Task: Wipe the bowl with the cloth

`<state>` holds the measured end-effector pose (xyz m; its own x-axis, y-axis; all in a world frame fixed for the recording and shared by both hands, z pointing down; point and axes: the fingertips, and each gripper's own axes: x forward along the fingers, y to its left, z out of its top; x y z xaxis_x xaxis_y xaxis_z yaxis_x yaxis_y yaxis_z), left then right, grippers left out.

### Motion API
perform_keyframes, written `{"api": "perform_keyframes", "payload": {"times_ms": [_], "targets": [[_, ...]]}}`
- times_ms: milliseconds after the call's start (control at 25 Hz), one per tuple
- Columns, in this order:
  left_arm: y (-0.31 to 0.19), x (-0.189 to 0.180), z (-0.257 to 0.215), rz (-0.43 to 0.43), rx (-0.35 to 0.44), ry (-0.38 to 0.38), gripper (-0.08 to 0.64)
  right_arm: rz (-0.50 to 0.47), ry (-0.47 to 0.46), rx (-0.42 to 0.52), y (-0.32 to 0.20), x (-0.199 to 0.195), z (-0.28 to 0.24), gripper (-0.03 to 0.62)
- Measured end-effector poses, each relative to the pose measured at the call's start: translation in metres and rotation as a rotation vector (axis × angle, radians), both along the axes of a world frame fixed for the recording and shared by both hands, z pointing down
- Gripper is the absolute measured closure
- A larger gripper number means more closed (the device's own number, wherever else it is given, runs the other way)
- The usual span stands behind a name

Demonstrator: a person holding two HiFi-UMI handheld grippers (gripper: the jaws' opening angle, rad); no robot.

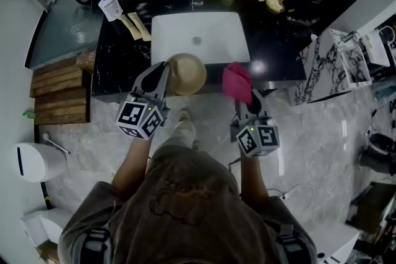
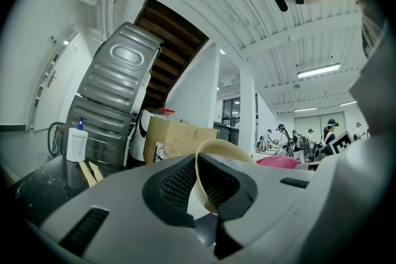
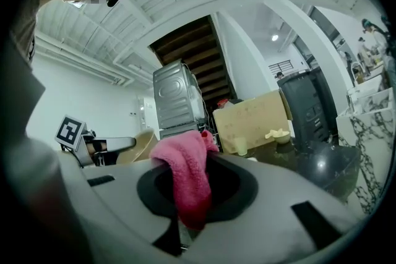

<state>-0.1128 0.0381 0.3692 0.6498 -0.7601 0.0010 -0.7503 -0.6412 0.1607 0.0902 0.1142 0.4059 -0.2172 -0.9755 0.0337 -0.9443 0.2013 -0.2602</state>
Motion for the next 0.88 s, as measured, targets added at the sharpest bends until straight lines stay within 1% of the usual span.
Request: {"api": "perform_keyframes", "payload": {"times_ms": [160, 400, 680, 880], "targets": [[-0.033, 0.008, 0.003, 0.003, 0.001, 0.004, 0.534, 0.001, 0.003, -0.003, -0.031, 0.007, 0.003, 0.549], [-0.098, 0.025, 0.006, 0.022, -0.003, 0.016, 0.534, -0.009, 0.018, -0.011, -0.090, 0.014, 0.000, 0.549], [-0.166, 0.036, 0.019, 0.053, -0.015, -0.022, 0.534, -0.027, 0.049, -0.013, -0.160, 0.015, -0.006, 0.549], [-0.194, 0.044, 0.027, 0.104, -0.051, -0.039, 0.534, -0.053, 0.079, -0.010, -0.197, 0.018, -0.010, 0.549]]}}
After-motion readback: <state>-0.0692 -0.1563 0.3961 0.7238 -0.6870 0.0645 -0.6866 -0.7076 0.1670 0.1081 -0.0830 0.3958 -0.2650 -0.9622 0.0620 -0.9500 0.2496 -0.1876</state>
